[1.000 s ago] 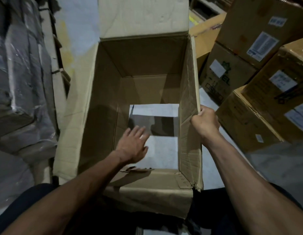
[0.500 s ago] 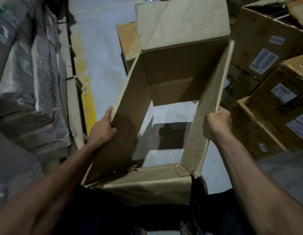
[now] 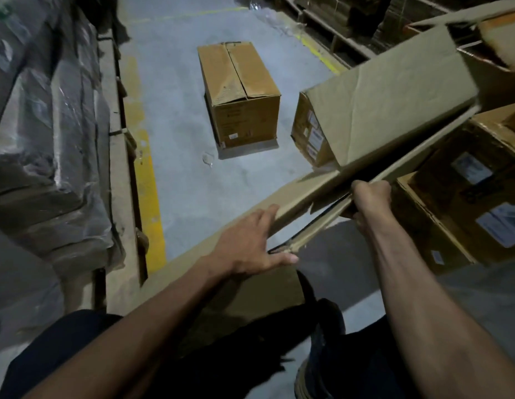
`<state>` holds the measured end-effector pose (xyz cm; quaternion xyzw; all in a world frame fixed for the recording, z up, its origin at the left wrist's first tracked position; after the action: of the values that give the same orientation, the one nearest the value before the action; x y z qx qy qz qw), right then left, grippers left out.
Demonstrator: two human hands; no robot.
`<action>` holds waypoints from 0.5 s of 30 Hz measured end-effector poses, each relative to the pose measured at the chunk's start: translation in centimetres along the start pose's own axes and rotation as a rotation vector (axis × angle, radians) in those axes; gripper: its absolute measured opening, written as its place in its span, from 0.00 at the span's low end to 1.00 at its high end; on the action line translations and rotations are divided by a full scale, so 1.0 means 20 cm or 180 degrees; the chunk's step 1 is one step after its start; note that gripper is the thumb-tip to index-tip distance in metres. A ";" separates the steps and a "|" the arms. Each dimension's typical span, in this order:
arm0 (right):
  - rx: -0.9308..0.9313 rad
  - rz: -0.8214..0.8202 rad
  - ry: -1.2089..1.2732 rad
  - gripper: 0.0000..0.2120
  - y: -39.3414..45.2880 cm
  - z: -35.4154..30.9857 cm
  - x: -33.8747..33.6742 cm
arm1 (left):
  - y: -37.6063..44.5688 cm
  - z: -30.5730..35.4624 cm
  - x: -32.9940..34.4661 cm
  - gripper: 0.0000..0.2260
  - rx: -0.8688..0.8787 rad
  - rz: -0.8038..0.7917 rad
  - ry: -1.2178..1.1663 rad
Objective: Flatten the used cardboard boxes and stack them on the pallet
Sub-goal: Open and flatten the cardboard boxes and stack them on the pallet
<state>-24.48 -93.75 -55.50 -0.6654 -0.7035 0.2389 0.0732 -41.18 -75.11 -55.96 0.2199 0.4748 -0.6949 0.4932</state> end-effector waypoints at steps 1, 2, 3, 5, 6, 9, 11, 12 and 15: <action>-0.0009 -0.0097 0.0142 0.15 0.00 -0.01 0.01 | 0.04 0.06 0.02 0.49 0.0027 -0.0070 0.0187; 0.0018 -0.0139 0.0202 0.15 0.00 -0.01 0.01 | 0.07 0.11 0.04 0.49 0.0019 -0.0076 0.0336; 0.0022 -0.0186 0.0263 0.15 0.00 -0.01 0.01 | 0.09 0.14 0.05 0.47 -0.0034 -0.0001 0.0447; -0.0005 -0.0287 0.0363 0.13 0.00 -0.01 0.01 | 0.13 0.15 0.05 0.41 -0.0210 0.0293 0.0681; -0.0029 -0.0334 0.0410 0.12 0.00 -0.02 0.02 | 0.13 0.14 0.04 0.38 -0.0305 0.0424 0.0771; -0.0135 -0.0501 0.0509 0.07 -0.02 -0.05 0.04 | 0.15 0.09 0.00 0.27 -0.0440 0.0611 0.0874; -0.0272 -0.0626 0.0543 0.05 -0.02 -0.08 0.06 | 0.16 0.06 -0.02 0.19 -0.0352 0.0651 0.0844; -0.0348 -0.0695 0.0538 0.05 -0.03 -0.09 0.07 | 0.16 0.05 -0.03 0.16 -0.0320 0.0645 0.0788; -0.0571 -0.1120 0.0504 0.14 -0.03 -0.13 0.12 | 0.13 0.03 -0.11 0.10 -0.0190 0.0847 0.0387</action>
<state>-24.14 -90.88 -53.47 -0.5529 -0.8193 0.1057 0.1093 -37.78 -74.73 -55.23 0.3078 0.4909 -0.5944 0.5577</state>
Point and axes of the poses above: each hand's wrist, its own y-axis towards the middle knuckle, its own x-axis out of the palm, z = x × y, the point moved 6 cm from there along y, towards the middle knuckle, and after that the axes turned 13 degrees about -z, right-handed, at the moved point
